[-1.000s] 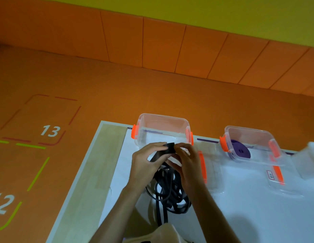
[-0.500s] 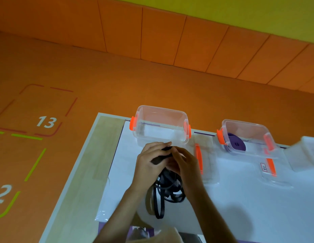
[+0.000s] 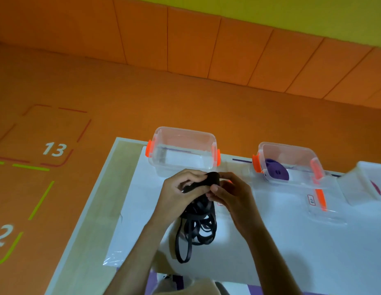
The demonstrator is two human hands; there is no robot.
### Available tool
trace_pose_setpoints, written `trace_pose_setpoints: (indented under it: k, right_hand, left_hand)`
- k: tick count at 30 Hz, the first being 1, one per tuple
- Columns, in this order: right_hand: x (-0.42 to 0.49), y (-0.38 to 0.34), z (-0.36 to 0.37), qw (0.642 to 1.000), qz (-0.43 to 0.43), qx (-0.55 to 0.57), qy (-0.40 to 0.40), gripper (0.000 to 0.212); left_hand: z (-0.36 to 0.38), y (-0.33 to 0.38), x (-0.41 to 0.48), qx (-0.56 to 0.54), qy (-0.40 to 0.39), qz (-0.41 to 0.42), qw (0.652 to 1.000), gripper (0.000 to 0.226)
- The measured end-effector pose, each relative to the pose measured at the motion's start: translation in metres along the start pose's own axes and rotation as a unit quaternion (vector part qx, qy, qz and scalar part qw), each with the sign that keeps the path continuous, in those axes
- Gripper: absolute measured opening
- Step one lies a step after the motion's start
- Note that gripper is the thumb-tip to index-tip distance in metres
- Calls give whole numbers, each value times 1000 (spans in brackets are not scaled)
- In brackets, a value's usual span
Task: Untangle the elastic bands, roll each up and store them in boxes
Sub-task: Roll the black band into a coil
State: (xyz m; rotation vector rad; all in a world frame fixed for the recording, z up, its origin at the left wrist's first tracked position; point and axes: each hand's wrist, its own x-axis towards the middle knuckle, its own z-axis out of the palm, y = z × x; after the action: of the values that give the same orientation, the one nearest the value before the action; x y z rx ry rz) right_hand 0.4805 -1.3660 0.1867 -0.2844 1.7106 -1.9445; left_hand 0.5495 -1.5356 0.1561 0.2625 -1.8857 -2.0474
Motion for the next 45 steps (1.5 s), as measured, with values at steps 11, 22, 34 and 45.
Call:
trace_pose_setpoints:
  k: [11, 22, 34, 45]
  right_hand:
    - [20, -24, -51, 993, -23, -88, -71, 27]
    - [19, -31, -62, 984, 26, 149, -92, 36]
    - [32, -38, -18, 985, 2, -6, -170, 32]
    - [48, -44, 79, 985, -62, 73, -142, 37]
  left_hand:
    - [27, 54, 37, 191, -98, 31, 976, 26]
    - [57, 58, 9, 111, 46, 58, 991, 37]
    - [-2, 68, 13, 201, 18, 97, 975, 28]
    - [-68, 74, 35, 1, 37, 129, 991, 32]
